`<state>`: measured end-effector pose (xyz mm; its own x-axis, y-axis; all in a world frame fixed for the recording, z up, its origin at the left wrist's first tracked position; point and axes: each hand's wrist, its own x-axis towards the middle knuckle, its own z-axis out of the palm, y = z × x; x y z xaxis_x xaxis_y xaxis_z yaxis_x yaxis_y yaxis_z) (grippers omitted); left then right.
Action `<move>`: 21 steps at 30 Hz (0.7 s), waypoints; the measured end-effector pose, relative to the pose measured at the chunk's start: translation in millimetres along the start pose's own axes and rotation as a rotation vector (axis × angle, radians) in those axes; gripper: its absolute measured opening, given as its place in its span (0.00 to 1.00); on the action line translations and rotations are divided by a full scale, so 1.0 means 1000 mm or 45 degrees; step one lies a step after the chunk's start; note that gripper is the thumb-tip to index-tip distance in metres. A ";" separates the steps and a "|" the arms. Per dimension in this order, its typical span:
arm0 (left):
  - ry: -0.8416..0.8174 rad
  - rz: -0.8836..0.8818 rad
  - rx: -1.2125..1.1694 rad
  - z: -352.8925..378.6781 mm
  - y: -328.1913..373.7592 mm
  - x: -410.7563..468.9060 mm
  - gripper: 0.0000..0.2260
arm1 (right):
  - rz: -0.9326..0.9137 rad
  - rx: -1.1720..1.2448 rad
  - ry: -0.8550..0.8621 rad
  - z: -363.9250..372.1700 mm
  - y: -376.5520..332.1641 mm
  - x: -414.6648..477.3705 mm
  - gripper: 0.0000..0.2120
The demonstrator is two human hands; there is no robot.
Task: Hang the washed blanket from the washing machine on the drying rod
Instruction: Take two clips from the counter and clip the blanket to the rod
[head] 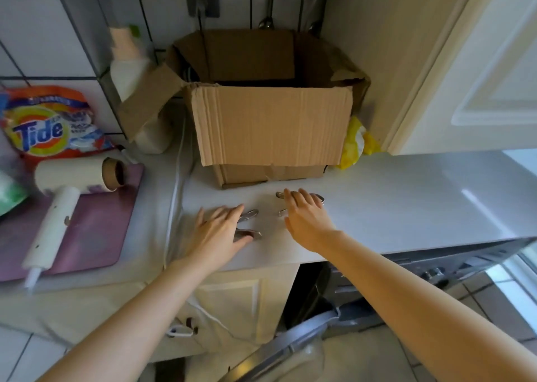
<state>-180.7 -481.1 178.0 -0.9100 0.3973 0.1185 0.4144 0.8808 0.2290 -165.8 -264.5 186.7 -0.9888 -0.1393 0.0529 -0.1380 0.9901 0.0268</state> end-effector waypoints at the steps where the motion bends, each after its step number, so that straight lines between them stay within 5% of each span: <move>1: 0.019 -0.004 -0.008 0.002 0.001 0.001 0.33 | -0.012 0.000 0.003 0.002 0.003 0.002 0.29; 13: 0.212 -0.033 -0.278 0.007 0.015 -0.006 0.25 | -0.032 -0.142 0.237 0.021 0.010 -0.002 0.24; 21: 0.351 -0.247 -0.752 -0.015 0.038 -0.033 0.26 | 0.111 0.503 0.307 -0.014 -0.005 -0.026 0.26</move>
<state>-134.6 -465.0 197.1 -0.9643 0.0972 0.2464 0.2533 0.6100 0.7508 -138.3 -266.1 199.0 -0.9628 -0.0095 0.2700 -0.1121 0.9233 -0.3673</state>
